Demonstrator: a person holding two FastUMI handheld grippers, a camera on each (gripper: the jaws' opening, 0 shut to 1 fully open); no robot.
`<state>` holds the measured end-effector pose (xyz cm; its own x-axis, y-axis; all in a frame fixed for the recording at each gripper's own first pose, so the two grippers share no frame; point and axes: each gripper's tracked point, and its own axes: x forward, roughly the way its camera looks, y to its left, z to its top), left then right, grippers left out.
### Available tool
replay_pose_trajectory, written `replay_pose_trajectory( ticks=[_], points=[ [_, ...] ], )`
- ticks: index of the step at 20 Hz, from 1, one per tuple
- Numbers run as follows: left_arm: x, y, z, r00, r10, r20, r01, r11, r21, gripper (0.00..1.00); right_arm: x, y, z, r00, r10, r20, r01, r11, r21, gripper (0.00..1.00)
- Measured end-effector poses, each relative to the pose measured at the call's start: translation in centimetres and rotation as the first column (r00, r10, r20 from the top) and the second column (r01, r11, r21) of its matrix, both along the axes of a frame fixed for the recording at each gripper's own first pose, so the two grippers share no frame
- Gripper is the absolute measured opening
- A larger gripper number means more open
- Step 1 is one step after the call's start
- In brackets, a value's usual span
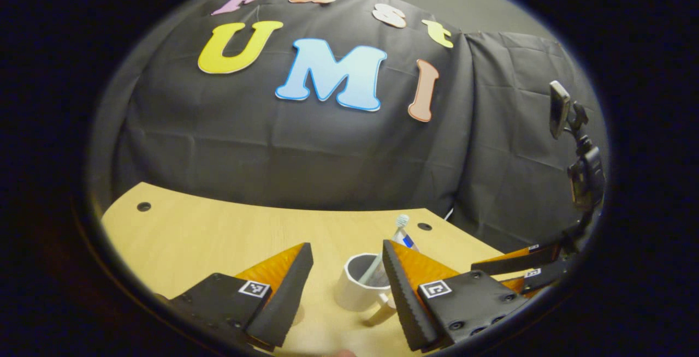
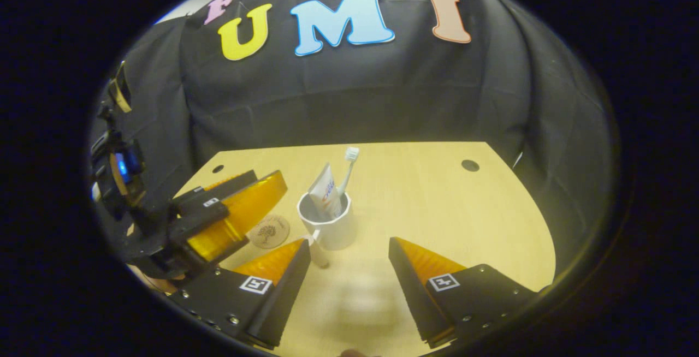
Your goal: Put the toothbrush and toothpaste on the desktop into the cup, then pick up the cup and place it on the coaster on the desktop.
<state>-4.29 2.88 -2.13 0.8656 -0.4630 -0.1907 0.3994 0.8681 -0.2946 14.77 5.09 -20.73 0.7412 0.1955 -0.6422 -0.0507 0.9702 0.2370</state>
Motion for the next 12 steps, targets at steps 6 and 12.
replay_pose_trajectory(
  ticks=[6, 12],
  points=[
    [-2.8, 4.1, 1.4, 0.998, 0.059, 0.02, -0.06, 0.995, 0.077, 0.84, 2.2, 2.6, -0.4, 0.99, -0.022, -0.136, 0.019, 1.0, -0.019, 0.88],
    [-2.8, 5.2, 0.3, 0.999, 0.043, -0.015, -0.042, 0.995, 0.089, 0.84, 3.3, 5.1, -3.1, 0.939, -0.029, -0.344, 0.03, 1.0, -0.001, 0.88]
  ],
)
